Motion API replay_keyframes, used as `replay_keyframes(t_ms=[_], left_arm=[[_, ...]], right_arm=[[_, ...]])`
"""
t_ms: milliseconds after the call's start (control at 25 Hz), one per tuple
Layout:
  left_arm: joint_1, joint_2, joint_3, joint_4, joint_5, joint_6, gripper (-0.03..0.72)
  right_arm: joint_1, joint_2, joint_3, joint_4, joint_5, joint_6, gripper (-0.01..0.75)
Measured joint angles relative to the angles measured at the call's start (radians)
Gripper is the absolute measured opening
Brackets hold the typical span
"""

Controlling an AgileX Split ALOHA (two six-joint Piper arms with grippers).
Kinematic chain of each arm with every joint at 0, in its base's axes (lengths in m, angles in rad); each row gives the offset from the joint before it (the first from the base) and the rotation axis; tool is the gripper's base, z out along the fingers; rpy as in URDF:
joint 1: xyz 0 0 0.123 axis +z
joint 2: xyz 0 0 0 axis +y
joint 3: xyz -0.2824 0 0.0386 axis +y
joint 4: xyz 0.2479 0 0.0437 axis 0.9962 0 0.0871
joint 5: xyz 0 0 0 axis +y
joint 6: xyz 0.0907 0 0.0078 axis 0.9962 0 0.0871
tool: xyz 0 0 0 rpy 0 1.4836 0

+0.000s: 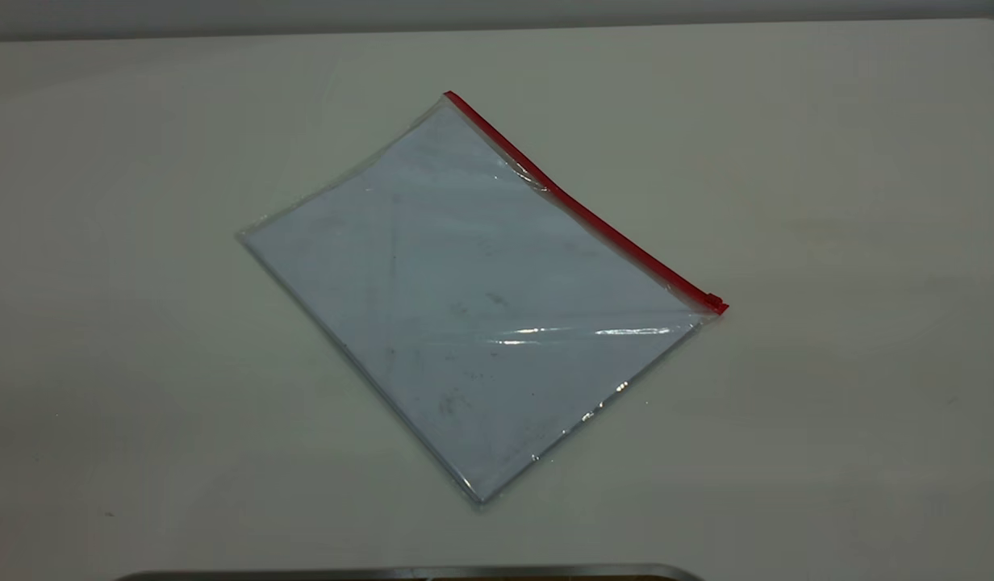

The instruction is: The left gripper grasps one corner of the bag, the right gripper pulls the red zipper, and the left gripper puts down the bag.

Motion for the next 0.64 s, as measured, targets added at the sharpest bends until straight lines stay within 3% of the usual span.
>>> replay_keyframes(t_ms=[640], left_arm=[[0.0,0.0,0.0,0.0,0.001,0.0,0.59]], right_arm=[[0.0,0.0,0.0,-0.059,-0.004,0.09,0.579]])
